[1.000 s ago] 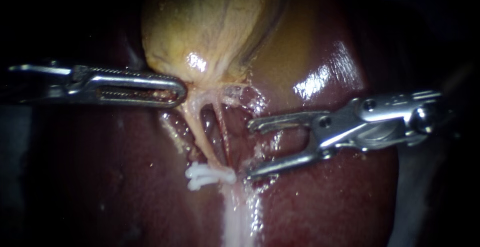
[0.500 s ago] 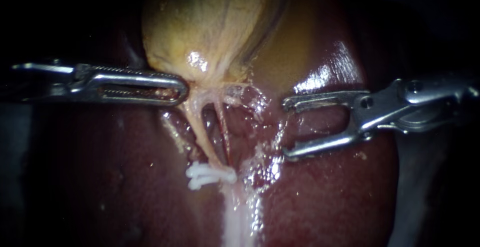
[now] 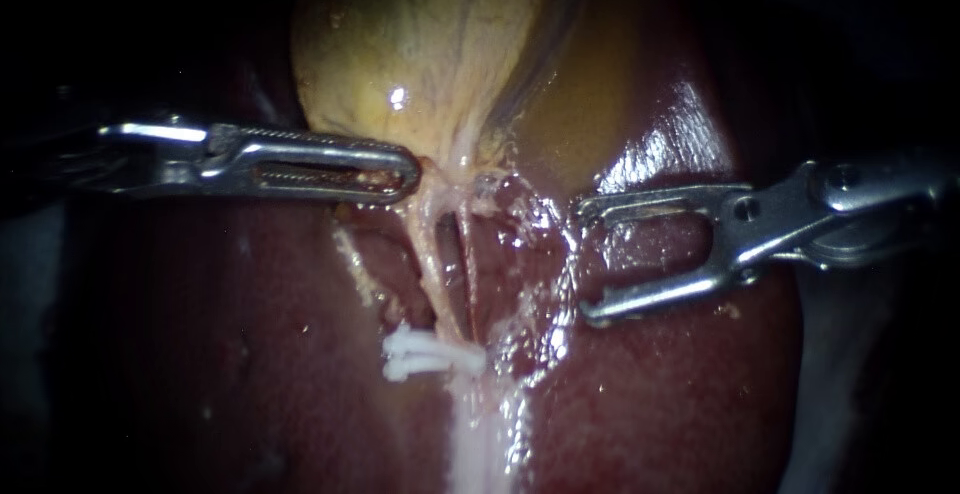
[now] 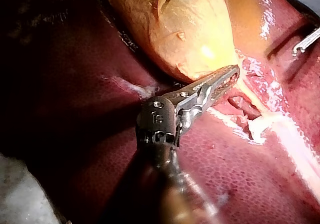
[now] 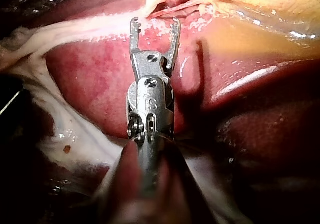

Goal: Going back second clip left tube

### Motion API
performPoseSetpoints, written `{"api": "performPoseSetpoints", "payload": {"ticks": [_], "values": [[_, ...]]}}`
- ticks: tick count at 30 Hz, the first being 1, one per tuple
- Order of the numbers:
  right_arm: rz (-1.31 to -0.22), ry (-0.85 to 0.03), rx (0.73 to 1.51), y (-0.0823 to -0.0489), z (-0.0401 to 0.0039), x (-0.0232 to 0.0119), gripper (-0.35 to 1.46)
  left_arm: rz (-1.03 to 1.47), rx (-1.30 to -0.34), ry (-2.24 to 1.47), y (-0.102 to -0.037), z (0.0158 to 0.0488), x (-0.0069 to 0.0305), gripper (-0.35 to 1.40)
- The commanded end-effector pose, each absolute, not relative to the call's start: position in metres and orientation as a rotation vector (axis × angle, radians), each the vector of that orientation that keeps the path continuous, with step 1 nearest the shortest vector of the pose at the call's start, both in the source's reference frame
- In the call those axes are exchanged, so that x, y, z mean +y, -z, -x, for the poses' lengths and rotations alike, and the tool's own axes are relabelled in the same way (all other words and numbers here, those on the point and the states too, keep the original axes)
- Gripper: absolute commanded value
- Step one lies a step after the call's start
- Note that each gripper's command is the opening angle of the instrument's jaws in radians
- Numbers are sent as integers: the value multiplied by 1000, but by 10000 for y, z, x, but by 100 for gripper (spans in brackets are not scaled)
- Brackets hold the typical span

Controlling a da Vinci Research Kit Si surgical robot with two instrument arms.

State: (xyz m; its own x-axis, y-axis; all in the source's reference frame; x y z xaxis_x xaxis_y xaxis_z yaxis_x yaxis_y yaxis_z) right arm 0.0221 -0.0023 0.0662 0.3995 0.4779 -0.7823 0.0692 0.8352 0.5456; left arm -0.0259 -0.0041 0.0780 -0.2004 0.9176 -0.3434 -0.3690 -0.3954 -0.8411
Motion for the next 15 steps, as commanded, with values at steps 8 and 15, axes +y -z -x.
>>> {"api": "performPoseSetpoints", "payload": {"ticks": [8, 15], "values": [[-552, -276, 1144, -661, -222, -23, 49, 1084, -774, -1758, -783, 266, -44, -35], [-548, -271, 1146, -661, -222, -23, 50, 1084, -774, -1758, -784, 265, -44, -35]]}}
